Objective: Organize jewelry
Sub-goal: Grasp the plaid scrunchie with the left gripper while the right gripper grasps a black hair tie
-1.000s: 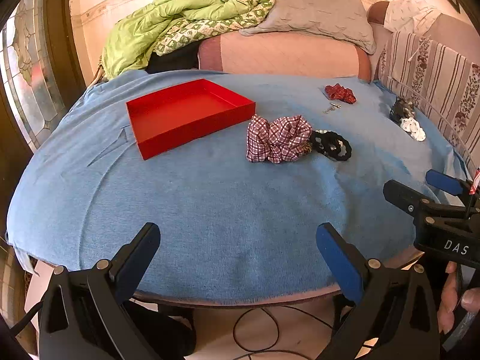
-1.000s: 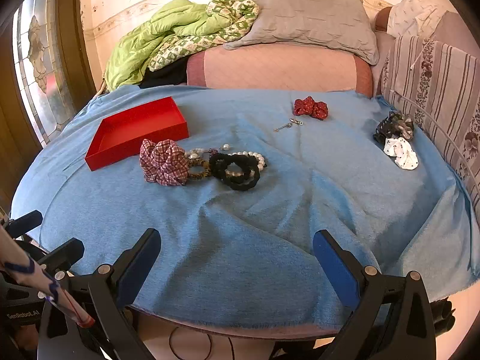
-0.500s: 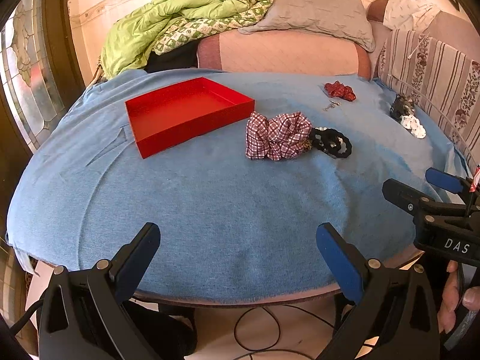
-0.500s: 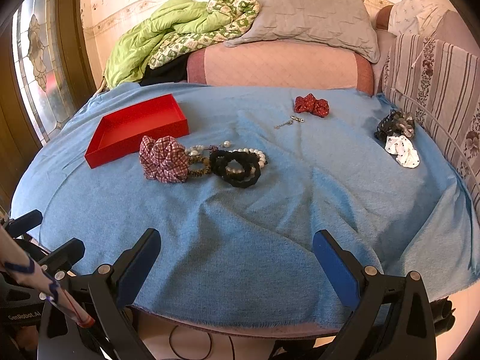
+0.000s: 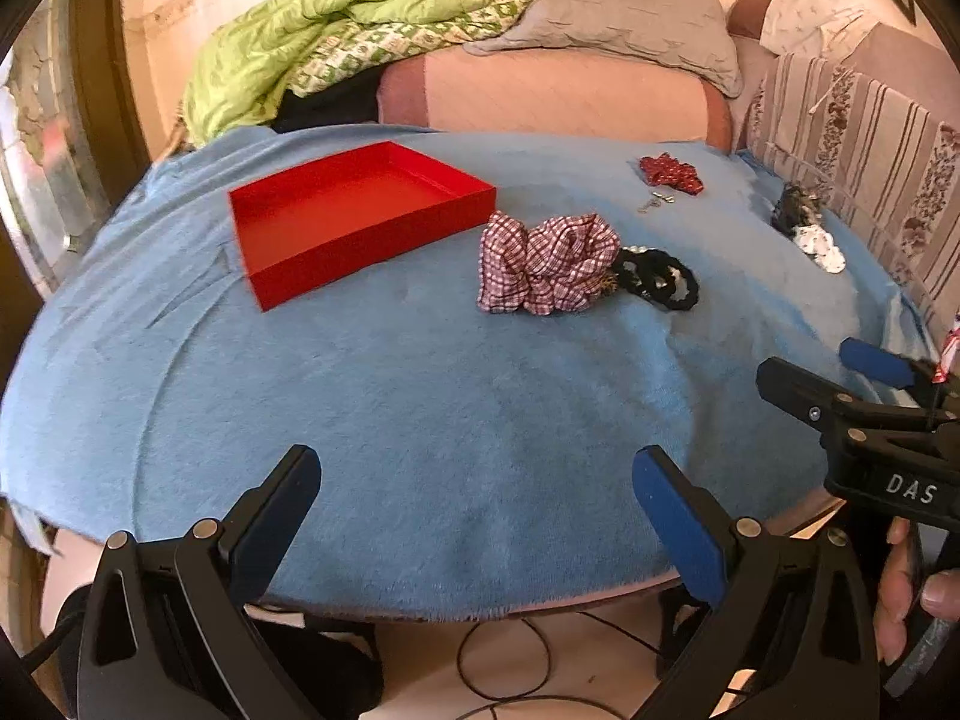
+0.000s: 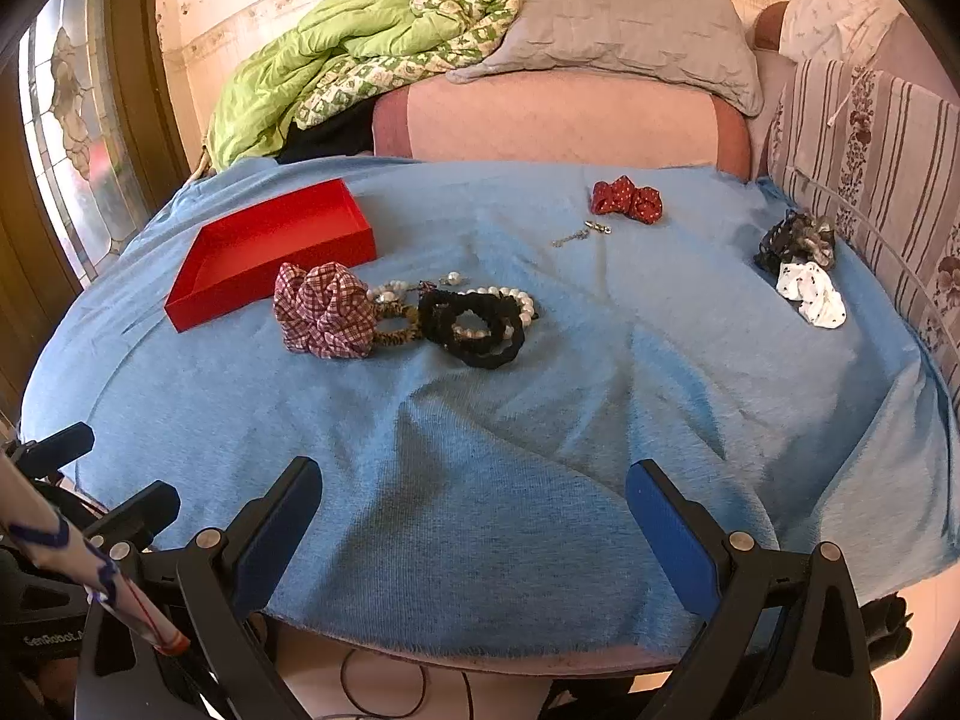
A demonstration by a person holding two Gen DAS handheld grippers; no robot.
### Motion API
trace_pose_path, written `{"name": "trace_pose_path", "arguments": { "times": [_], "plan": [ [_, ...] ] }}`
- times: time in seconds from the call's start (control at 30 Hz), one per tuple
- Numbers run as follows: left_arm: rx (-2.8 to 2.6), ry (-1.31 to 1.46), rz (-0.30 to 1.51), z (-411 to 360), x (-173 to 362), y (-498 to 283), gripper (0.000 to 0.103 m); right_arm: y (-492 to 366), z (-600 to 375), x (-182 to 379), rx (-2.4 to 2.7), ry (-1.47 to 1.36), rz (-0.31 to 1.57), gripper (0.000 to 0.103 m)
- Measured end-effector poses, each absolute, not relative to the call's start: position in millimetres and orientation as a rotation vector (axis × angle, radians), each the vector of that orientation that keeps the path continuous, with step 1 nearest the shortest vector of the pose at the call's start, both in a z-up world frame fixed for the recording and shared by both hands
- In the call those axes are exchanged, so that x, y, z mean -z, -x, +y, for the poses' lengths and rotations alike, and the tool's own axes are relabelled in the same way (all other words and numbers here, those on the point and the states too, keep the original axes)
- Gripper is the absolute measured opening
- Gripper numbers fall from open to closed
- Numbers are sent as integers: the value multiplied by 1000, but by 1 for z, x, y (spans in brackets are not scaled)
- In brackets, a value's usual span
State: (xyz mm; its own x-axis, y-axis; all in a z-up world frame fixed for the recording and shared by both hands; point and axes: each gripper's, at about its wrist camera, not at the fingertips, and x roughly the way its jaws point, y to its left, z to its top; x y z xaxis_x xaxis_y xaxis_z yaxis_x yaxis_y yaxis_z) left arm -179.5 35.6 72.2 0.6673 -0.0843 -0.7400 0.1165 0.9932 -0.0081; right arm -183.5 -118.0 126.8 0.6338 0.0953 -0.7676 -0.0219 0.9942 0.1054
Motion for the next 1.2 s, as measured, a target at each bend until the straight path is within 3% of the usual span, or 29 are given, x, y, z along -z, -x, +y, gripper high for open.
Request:
{"name": "trace_pose_path", "arguments": {
  "times": [0.3,0.57,0.63,0.67,0.7,0.73,0.87,0.97,1.0,1.1,1.2],
  "plan": [
    [138,10,836,51,-77,116,103,163,-131,-117,-34,-157,926,101],
    [258,-28,850,12,-69,45,103,154,-132,-109,-31,-163,951,101],
    [298,-38,870,1,-60,30,82,153,-134,-108,-25,-174,956,101],
    [302,-57,889,-1,-56,25,47,152,-135,-107,-22,-181,959,101],
    [325,-62,926,-4,-48,18,23,151,-136,-107,-20,-187,961,101],
    [334,-51,943,-3,-44,14,18,149,-137,-106,-19,-193,963,101],
    [346,-39,888,8,-45,15,12,138,-140,-105,-30,-209,973,98],
    [366,-6,853,19,-51,16,11,118,-143,-106,-64,-247,983,81],
    [363,-4,847,22,-52,14,11,112,-145,-105,-68,-259,988,69],
    [377,19,835,32,-55,12,11,86,-155,-96,-33,-291,1016,61],
    [378,23,839,39,-56,9,11,70,-162,-87,-13,-316,1041,45]
  ]
}}
